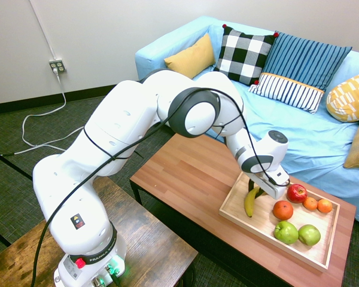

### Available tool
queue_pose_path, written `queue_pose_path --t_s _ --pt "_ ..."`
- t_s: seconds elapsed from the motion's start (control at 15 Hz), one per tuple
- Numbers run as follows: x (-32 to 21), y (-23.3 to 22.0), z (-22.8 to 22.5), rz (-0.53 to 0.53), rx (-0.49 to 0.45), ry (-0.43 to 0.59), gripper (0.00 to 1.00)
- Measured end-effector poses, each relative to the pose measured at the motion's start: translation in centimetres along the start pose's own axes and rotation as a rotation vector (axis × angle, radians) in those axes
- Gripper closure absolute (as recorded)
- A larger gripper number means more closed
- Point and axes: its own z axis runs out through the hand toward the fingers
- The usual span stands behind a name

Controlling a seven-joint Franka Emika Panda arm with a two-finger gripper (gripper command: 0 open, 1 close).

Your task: Put banana in the tray

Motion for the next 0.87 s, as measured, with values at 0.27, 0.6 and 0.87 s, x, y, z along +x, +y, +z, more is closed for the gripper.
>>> queue_pose_path --t_s 0.27,0.6,0.87 --pt "0.2 0.4 -0.1 -0.001 0.014 -0.001 0.00" --pt "-0.2 1.9 -3.5 -0.009 0.040 0.014 0.00" --pt "-1.6 3.7 -8.6 -0.007 0.067 0.036 0.00"
